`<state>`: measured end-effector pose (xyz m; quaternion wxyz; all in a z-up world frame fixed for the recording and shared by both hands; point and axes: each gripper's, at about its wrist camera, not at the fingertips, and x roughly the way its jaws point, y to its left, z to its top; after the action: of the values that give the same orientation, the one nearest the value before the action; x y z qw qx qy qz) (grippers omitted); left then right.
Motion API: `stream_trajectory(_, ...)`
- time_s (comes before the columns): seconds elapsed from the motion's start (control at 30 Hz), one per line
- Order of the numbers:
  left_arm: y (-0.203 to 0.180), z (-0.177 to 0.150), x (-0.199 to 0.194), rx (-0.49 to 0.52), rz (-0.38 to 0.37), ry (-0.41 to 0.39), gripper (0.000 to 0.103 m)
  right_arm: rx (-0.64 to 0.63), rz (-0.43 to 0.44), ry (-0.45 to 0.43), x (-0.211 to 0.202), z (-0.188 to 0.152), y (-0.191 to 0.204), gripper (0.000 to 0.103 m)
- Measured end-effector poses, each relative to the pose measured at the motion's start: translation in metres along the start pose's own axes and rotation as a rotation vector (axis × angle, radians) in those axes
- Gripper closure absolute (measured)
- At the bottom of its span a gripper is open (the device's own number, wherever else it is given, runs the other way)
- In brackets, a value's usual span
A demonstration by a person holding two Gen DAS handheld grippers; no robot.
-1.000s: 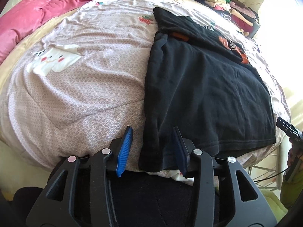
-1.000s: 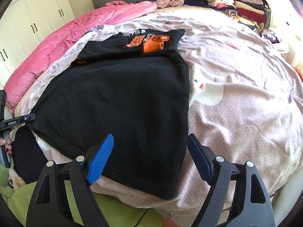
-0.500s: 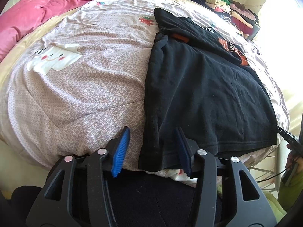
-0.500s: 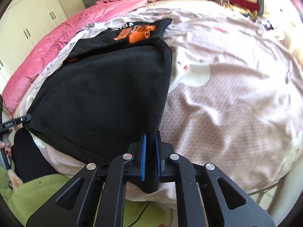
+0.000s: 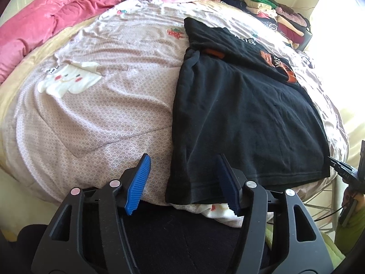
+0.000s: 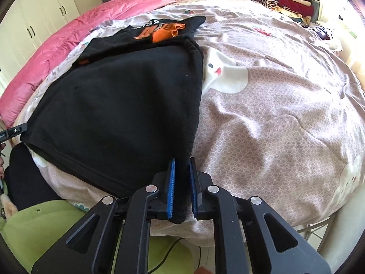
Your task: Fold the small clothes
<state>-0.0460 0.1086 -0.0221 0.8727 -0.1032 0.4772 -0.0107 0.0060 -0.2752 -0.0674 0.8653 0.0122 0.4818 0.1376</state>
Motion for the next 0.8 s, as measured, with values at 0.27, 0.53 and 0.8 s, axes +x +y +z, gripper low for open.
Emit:
stream_trajectory(0.27,-0.011,0.001,-0.010,0.029,0.012,-0.029,0.042,-0.008,0.038,-0.030,-0.005,0.004,0.006,0.073)
stream_trajectory(0.53,-0.018,0.001,-0.011,0.044,0.016,-0.038,0.037,0.000,0.041,-0.034,-0.004,0.003,0.003,0.065)
stream_trajectory(0.8,-0.028,-0.003,0.003,0.050,0.005,-0.016,0.034,-0.014,0.061,-0.049,-0.006,0.003,0.006,0.055)
